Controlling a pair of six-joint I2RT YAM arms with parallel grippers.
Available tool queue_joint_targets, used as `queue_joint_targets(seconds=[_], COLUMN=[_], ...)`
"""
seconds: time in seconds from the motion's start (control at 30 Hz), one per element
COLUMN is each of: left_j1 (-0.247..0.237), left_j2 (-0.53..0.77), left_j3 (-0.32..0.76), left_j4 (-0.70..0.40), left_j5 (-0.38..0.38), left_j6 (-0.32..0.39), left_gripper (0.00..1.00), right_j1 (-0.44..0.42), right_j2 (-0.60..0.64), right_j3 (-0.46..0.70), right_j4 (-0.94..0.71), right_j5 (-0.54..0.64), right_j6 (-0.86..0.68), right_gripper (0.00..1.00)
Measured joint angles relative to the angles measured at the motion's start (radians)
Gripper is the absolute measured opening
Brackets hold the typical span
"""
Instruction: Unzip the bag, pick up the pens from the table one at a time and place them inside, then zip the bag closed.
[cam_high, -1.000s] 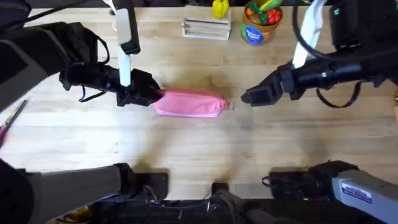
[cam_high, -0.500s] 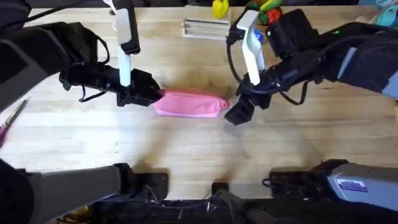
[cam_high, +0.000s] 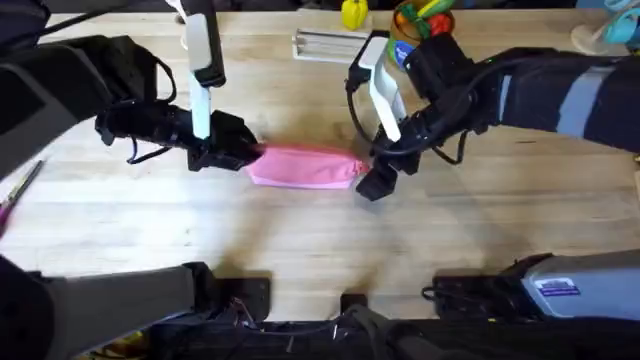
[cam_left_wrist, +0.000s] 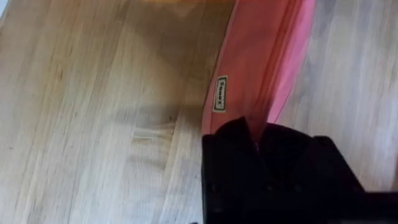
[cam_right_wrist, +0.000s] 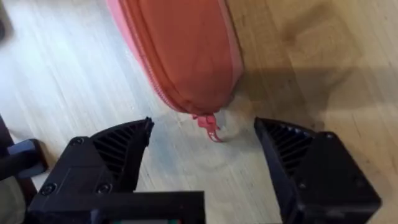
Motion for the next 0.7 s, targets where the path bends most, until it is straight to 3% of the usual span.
queue_joint_targets(seconds=[0.3, 0.57, 0.7], left_j1=[0.0, 0.0, 0.0], left_j2=[0.0, 0.0, 0.0], left_j3=[0.0, 0.0, 0.0], left_j4=[0.0, 0.0, 0.0], left_j5=[0.0, 0.0, 0.0], left_j6=[0.0, 0.0, 0.0], left_gripper=[0.043, 0.043, 0.043], right_j1=[0.0, -0.001, 0.0], right_j2=[0.018, 0.055, 0.06], right_j3=[0.0, 0.0, 0.0], right_j4=[0.007, 0.021, 0.018], right_j5=[-0.007, -0.069, -0.077], right_j6=[-0.005, -0.008, -0.009], right_gripper=[0.987, 0.889, 0.753])
